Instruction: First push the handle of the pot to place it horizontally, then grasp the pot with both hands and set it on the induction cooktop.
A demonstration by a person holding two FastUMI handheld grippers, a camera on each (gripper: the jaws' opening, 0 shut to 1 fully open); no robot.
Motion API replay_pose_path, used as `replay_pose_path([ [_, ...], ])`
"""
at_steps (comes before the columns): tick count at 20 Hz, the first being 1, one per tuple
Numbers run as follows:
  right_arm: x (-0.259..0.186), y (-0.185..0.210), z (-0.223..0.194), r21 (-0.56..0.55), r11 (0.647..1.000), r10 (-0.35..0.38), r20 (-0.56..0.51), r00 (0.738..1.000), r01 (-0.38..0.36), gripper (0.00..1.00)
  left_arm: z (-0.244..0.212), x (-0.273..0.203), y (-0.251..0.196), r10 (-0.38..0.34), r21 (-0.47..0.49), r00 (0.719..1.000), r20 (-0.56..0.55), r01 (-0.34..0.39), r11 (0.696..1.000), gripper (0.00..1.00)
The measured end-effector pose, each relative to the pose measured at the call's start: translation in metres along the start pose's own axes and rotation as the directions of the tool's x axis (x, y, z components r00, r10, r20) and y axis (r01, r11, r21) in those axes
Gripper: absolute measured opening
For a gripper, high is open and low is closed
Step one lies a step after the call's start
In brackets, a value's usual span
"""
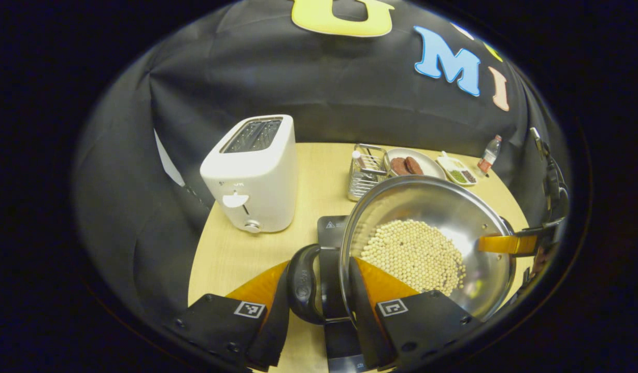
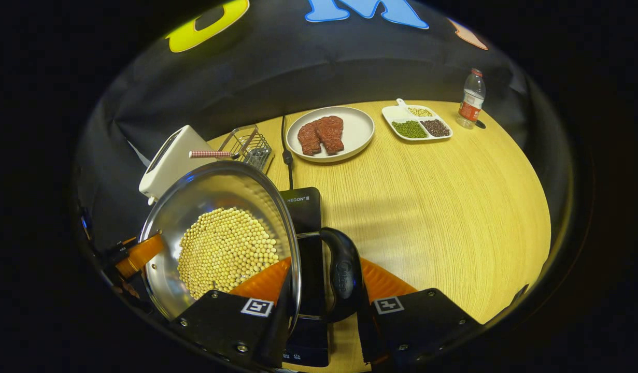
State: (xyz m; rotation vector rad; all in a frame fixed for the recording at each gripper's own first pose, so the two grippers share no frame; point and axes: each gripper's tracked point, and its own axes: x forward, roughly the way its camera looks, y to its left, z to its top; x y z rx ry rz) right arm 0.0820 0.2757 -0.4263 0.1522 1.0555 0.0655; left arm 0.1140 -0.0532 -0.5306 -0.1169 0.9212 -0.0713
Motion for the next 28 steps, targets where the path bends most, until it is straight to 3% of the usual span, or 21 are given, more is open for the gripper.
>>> replay_pose_path([
  [11, 0.010, -0.003, -0.009, 0.021, 0.999, -0.033, 0.021, 0.999, 0.033, 0.56, 0.000, 0.007, 0.003, -0.032, -0.001, 0.999, -0.004, 0.032, 0.999, 0.61],
  [13, 0.013, -0.005, -0.010, 0.018, 0.999, -0.033, 0.031, 0.999, 0.033, 0.56, -0.004, 0.005, 0.004, -0.042, -0.025, 0.999, -0.011, 0.042, 0.999, 0.67],
  [14, 0.013, -0.005, -0.009, 0.024, 0.999, -0.029, 0.039, 0.999, 0.028, 0.56, -0.003, 0.001, 0.006, -0.047, -0.041, 0.999, -0.006, 0.047, 0.998, 0.61],
  [18, 0.009, -0.009, -0.004, -0.015, 0.999, -0.045, 0.074, 0.996, 0.046, 0.60, -0.001, -0.001, 0.002, -0.084, -0.090, 0.996, 0.016, 0.085, 0.992, 0.78],
  [19, 0.005, -0.011, 0.002, -0.027, 0.998, -0.050, 0.108, 0.993, 0.053, 0.70, -0.001, -0.004, 0.004, -0.077, -0.090, 0.997, 0.028, 0.079, 0.993, 0.84],
  [20, -0.004, -0.013, 0.012, -0.028, 0.998, -0.046, 0.145, 0.988, 0.051, 0.78, 0.003, -0.008, 0.010, -0.058, -0.090, 0.997, 0.050, 0.062, 0.994, 0.94],
  [21, -0.010, -0.015, 0.019, -0.029, 0.998, -0.041, 0.183, 0.982, 0.047, 0.96, 0.010, -0.017, 0.011, -0.039, -0.098, 0.996, 0.082, 0.047, 0.994, 0.96],
  [25, -0.061, -0.035, 0.053, -0.053, 0.997, -0.027, 0.342, 0.939, 0.048, 0.97, 0.040, -0.063, -0.002, -0.013, -0.138, 0.978, 0.208, 0.042, 0.990, 0.96],
  [28, -0.114, -0.052, 0.083, -0.075, 0.996, -0.009, 0.480, 0.877, 0.052, 0.97, 0.080, -0.110, -0.033, 0.000, -0.099, 0.945, 0.327, 0.034, 0.995, 0.99],
])
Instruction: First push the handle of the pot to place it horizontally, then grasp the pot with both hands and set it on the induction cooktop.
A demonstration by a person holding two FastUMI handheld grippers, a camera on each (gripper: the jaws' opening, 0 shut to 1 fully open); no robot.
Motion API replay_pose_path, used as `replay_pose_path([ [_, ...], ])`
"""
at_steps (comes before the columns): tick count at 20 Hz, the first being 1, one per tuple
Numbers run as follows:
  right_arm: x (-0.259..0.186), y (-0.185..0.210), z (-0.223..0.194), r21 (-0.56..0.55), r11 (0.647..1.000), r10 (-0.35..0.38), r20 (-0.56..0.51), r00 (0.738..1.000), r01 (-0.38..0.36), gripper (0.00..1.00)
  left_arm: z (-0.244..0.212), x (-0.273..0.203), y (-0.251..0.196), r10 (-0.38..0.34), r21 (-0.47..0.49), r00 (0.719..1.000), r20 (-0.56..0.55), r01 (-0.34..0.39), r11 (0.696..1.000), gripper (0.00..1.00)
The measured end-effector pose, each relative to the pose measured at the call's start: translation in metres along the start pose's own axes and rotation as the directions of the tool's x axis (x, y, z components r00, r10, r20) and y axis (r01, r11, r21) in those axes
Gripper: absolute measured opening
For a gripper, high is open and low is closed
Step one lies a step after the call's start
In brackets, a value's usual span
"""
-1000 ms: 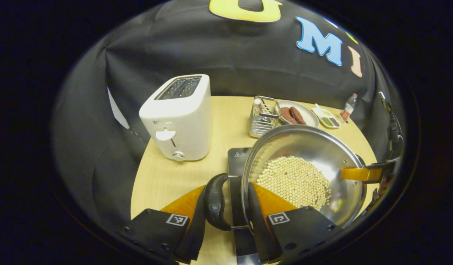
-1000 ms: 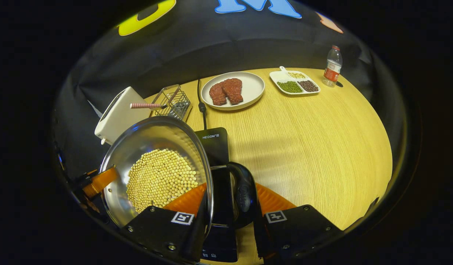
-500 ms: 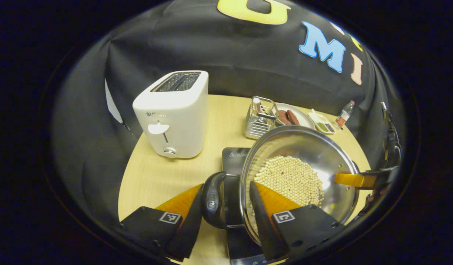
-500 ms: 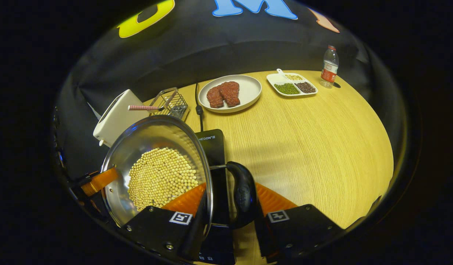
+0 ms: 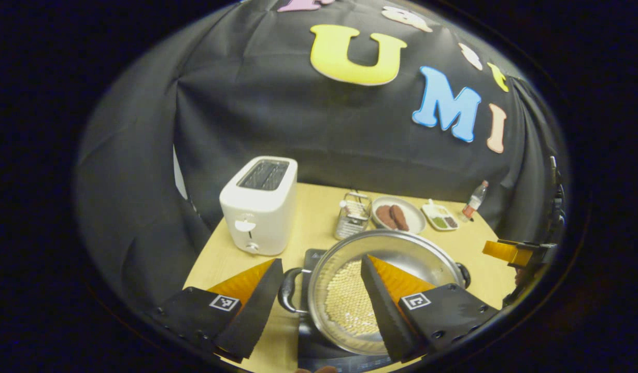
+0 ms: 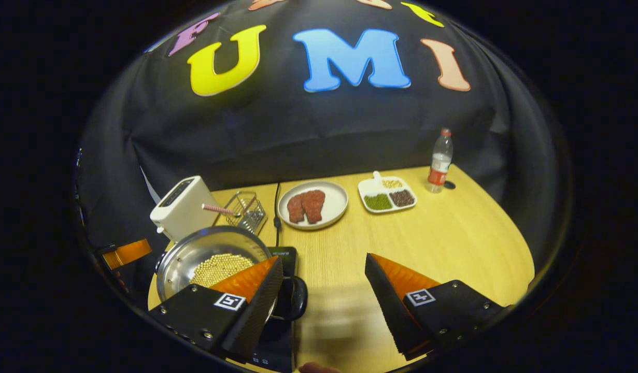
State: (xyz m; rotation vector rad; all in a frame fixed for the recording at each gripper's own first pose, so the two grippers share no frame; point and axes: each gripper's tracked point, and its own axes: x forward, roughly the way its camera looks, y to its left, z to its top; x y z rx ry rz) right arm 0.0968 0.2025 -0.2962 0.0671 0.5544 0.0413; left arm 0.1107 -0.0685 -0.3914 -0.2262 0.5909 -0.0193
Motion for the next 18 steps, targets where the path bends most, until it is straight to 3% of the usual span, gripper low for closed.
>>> replay_pose_path([
  [2, -0.024, -0.018, 0.032, -0.024, 1.000, 0.002, 0.085, 0.996, 0.000, 0.96, 0.037, -0.023, -0.040, -0.016, 0.020, 0.995, 0.096, 0.014, 1.000, 0.96],
  [3, -0.035, -0.017, 0.045, -0.035, 0.999, -0.006, 0.125, 0.992, 0.011, 0.96, 0.058, -0.037, -0.067, -0.025, 0.025, 0.989, 0.144, 0.022, 0.999, 0.99],
  [4, -0.050, -0.032, 0.062, -0.043, 0.999, -0.022, 0.169, 0.985, 0.030, 0.96, 0.077, -0.051, -0.090, -0.033, 0.031, 0.981, 0.190, 0.028, 0.999, 0.95],
  [10, -0.133, -0.099, 0.148, -0.025, 0.999, -0.029, 0.361, 0.932, 0.041, 0.96, 0.155, -0.119, -0.242, -0.118, 0.081, 0.908, 0.401, 0.093, 0.992, 0.99],
  [11, -0.145, -0.110, 0.158, -0.018, 0.999, -0.028, 0.385, 0.923, 0.038, 0.96, 0.164, -0.129, -0.261, -0.122, 0.094, 0.896, 0.428, 0.091, 0.991, 0.95],
  [13, -0.172, -0.142, 0.183, 0.000, 0.999, -0.030, 0.424, 0.905, 0.033, 0.96, 0.179, -0.158, -0.289, -0.109, 0.094, 0.877, 0.469, 0.073, 0.993, 0.95],
  [18, -0.214, -0.174, 0.201, -0.007, 1.000, 0.007, 0.484, 0.875, -0.004, 0.96, 0.189, -0.203, -0.337, -0.102, 0.085, 0.850, 0.517, 0.068, 0.994, 0.97],
])
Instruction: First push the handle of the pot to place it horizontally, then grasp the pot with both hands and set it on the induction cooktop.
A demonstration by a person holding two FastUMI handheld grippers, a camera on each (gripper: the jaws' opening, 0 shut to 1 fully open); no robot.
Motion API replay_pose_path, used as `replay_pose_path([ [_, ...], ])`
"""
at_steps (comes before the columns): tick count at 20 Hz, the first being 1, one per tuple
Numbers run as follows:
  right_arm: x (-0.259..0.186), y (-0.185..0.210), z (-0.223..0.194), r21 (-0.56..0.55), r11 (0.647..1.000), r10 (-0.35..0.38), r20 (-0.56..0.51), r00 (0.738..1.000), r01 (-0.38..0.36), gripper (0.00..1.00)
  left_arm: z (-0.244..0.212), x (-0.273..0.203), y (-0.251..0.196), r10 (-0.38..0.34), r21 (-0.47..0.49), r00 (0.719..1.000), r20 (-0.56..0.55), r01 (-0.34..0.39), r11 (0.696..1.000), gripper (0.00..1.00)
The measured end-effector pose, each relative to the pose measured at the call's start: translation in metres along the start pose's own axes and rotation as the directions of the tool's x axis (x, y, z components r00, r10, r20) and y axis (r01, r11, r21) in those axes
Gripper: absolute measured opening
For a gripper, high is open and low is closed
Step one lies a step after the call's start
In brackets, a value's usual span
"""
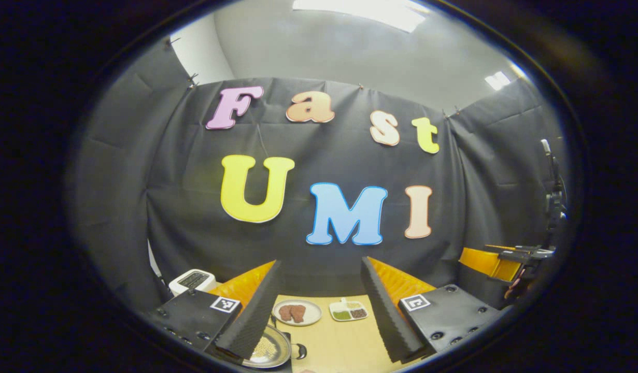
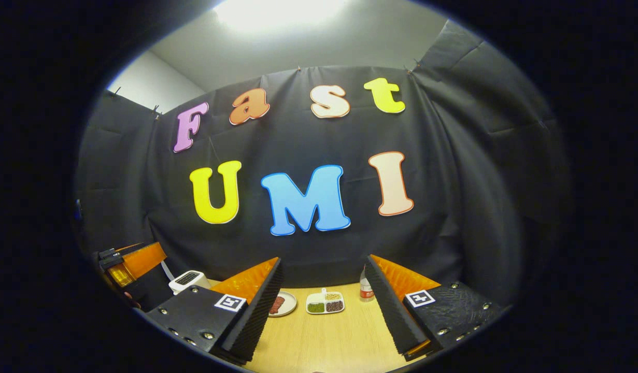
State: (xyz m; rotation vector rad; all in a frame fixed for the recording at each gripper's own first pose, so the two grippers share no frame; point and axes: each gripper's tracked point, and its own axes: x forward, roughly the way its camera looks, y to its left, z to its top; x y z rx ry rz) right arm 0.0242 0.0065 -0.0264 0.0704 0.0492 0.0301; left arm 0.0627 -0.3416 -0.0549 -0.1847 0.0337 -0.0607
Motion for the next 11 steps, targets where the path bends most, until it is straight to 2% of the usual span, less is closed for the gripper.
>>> replay_pose_path([
  [3, -0.004, -0.011, 0.001, 0.008, 1.000, 0.022, -0.016, 1.000, -0.022, 0.96, -0.002, -0.005, -0.014, 0.016, -0.001, 1.000, -0.015, -0.016, 1.000, 0.96],
  [4, -0.005, -0.014, 0.001, 0.002, 1.000, 0.030, -0.019, 0.999, -0.030, 1.00, -0.001, -0.009, -0.016, 0.024, -0.015, 1.000, -0.015, -0.024, 1.000, 0.96],
  [5, -0.005, -0.014, 0.000, -0.004, 0.999, 0.040, -0.027, 0.999, -0.040, 0.96, -0.004, -0.012, -0.018, 0.033, -0.028, 0.999, -0.020, -0.034, 0.999, 0.96],
  [7, -0.006, -0.014, 0.001, -0.008, 0.998, 0.060, -0.041, 0.997, -0.061, 0.96, -0.007, -0.019, -0.017, 0.054, -0.042, 0.998, -0.024, -0.055, 0.998, 0.96],
  [11, -0.016, -0.009, 0.010, 0.013, 0.999, 0.043, -0.030, 0.999, -0.043, 0.96, -0.009, -0.025, -0.013, 0.019, -0.030, 1.000, -0.022, -0.020, 0.999, 0.98],
])
